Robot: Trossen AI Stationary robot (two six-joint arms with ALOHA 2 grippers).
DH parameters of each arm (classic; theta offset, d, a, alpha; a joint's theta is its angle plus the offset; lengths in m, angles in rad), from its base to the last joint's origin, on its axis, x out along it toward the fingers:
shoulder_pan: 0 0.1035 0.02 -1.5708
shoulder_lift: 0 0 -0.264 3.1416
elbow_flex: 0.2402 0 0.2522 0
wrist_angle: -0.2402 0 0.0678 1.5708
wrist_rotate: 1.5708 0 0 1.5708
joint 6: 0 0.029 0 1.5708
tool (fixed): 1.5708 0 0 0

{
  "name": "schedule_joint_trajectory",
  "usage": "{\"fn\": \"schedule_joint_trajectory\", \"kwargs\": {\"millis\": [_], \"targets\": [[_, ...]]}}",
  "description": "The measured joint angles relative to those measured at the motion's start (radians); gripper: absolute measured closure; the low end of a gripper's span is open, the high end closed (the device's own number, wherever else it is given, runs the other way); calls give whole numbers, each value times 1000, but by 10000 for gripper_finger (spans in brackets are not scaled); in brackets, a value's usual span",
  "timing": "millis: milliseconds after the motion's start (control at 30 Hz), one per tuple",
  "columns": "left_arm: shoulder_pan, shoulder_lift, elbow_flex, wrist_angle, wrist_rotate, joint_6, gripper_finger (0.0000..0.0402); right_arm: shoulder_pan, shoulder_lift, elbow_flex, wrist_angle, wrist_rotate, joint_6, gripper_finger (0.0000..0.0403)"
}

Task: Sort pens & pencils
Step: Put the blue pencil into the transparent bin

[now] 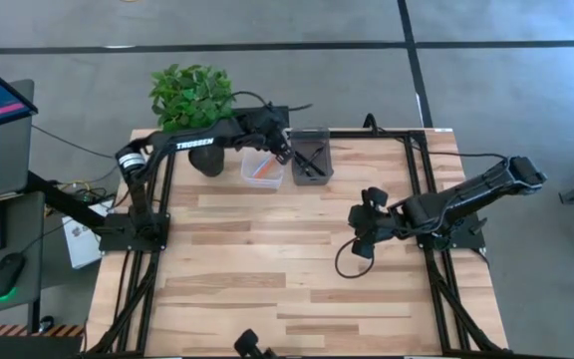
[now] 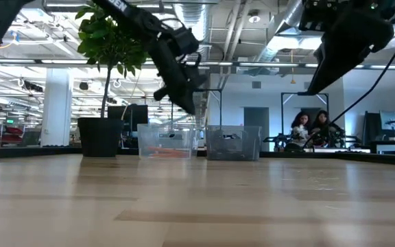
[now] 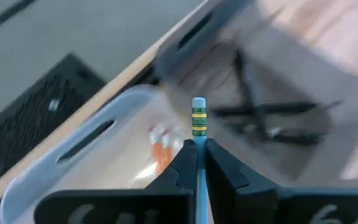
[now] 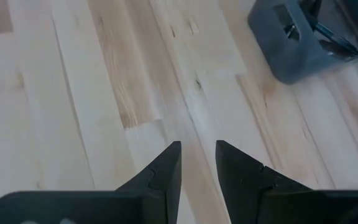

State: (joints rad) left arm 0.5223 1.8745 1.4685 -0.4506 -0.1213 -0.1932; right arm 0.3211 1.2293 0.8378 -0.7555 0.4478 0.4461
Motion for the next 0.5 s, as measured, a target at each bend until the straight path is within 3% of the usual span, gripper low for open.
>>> {"fn": "schedule_joint_trajectory", "kwargs": {"millis": [167, 500], "targets": [[26, 39, 0, -51, -52, -28, 401, 0, 0, -6, 20, 0, 2, 280], [51, 45, 0, -114, -5, -73, 393, -1, 0, -6, 33, 0, -1, 280]]}}
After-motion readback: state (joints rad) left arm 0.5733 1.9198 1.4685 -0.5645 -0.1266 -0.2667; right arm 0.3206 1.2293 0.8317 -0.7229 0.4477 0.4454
